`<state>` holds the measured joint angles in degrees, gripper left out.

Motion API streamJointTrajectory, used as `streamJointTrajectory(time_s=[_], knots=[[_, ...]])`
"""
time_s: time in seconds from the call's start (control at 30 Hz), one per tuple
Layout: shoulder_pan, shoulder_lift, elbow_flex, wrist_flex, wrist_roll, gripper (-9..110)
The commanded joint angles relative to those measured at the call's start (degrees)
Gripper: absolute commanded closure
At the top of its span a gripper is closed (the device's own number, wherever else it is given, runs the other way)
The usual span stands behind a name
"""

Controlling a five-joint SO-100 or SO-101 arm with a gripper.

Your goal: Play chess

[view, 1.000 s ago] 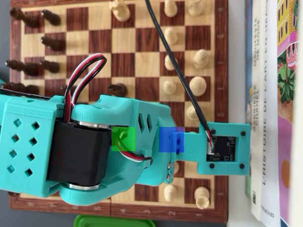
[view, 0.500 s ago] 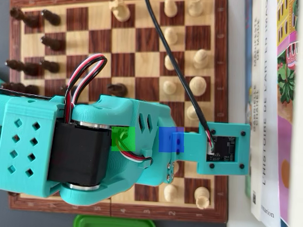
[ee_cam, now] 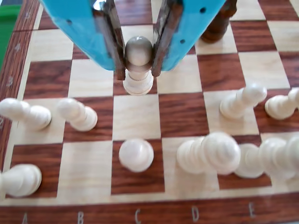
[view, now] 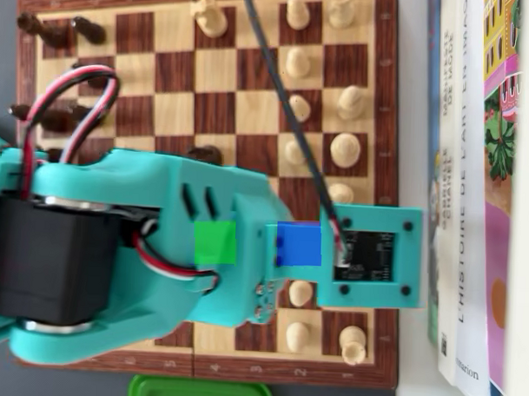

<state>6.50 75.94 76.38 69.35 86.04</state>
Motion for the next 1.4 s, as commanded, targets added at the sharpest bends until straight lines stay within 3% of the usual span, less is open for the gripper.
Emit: streamJointTrajectory(time_s=[0.0, 0.57, 1.37], knots=[[-0.4, 6.6, 3.3, -0.5, 0.3, 95], [0.1, 20.9, 24.5, -4.4, 2.5, 95], [4.3, 17.3, 26.6, -4.6, 1.9, 95]])
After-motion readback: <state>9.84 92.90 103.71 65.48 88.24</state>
